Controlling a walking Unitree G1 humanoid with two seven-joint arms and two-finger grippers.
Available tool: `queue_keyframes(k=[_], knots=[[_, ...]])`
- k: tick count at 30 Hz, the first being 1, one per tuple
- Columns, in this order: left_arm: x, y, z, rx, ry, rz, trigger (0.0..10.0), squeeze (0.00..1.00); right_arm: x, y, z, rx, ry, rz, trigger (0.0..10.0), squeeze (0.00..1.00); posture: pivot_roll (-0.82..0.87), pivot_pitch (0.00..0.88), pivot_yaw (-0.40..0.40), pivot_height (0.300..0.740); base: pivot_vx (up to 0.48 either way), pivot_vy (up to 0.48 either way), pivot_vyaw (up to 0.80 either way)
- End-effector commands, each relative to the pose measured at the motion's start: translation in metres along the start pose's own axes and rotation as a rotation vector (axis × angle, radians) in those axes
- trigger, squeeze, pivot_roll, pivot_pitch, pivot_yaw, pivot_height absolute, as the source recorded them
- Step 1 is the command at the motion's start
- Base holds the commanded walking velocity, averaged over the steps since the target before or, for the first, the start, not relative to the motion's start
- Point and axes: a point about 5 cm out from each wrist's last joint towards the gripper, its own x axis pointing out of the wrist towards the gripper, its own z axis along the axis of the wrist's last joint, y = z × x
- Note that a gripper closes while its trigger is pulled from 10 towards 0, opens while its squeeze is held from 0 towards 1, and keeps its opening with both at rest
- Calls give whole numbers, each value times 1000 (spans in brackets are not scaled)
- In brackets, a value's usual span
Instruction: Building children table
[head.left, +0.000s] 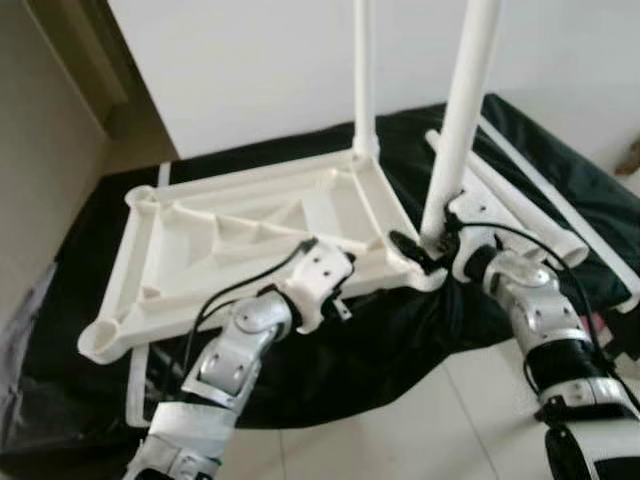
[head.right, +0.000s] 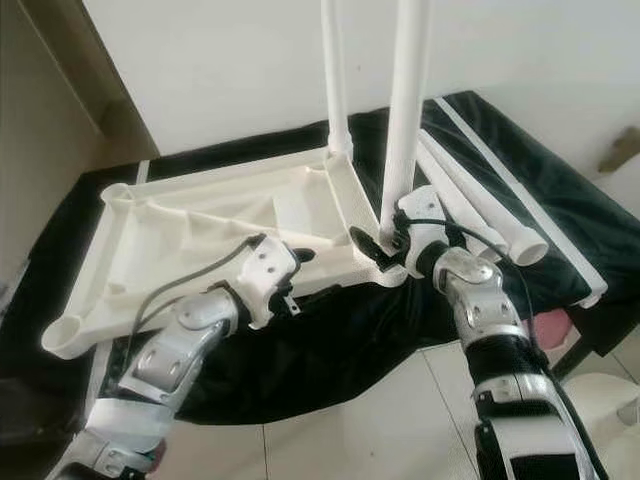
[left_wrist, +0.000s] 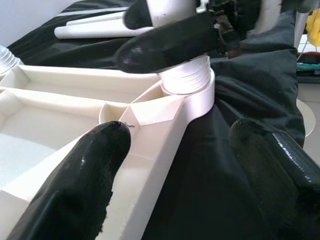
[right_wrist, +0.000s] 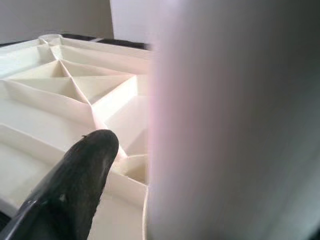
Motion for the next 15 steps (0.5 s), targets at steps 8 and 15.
queue_keyframes(k=[8, 15], knots=[[-7, 3, -3, 15, 16, 51, 10000, 0, -1, 3, -27, -8, 110, 26, 0, 0, -9, 0, 99, 740, 0, 0, 0], [-6, 2, -3, 16, 18, 41, 10000, 0, -8, 0, -36, 12, 132, 9, 0, 0, -16, 0, 110, 740, 0, 0, 0]])
